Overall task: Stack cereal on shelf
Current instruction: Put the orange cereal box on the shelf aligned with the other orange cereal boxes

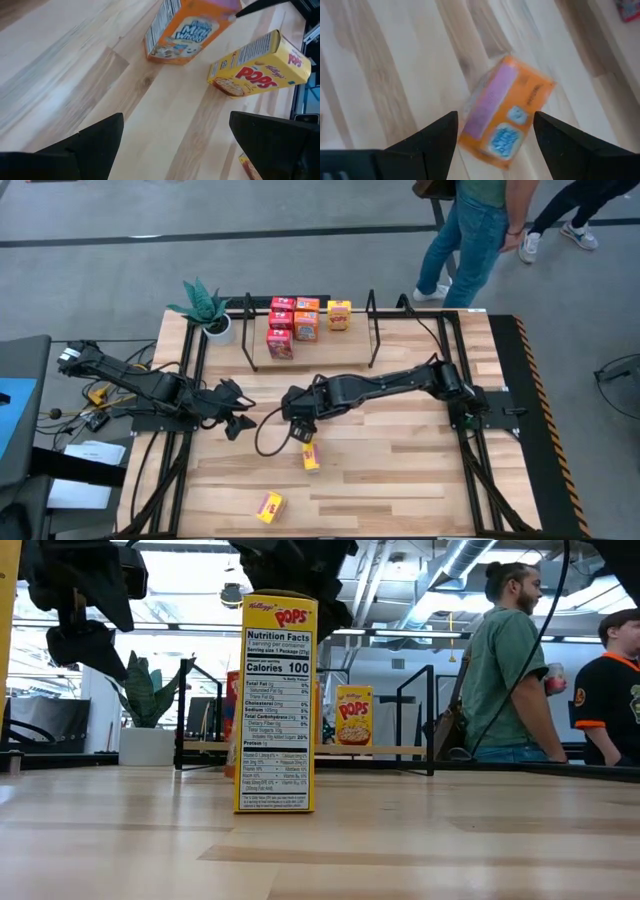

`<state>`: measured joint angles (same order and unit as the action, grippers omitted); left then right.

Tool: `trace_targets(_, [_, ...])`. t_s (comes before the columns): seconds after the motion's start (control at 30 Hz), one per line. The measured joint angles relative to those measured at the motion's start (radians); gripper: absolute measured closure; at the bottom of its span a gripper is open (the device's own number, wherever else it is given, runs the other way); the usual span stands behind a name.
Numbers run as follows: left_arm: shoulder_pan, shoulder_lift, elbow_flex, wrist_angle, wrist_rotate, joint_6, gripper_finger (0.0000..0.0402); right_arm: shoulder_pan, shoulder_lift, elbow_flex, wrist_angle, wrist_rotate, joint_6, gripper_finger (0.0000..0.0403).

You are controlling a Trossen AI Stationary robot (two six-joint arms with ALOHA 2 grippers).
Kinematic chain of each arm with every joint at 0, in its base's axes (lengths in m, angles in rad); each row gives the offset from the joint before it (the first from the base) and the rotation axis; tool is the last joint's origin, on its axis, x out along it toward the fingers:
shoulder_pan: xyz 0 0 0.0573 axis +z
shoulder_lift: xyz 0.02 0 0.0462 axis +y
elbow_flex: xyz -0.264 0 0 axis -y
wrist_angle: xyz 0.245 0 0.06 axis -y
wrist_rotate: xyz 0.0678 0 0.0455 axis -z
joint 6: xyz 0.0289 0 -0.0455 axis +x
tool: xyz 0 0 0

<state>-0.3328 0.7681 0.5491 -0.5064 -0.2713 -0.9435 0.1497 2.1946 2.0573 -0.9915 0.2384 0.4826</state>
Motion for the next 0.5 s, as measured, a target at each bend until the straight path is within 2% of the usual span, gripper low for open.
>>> trace_targets(0.5, [0.000, 0.000, 0.000, -0.001, 0.042, -0.094, 0.0047, -0.002, 0.000, 0.000, 0.005, 0.041, 0.098, 0.0117])
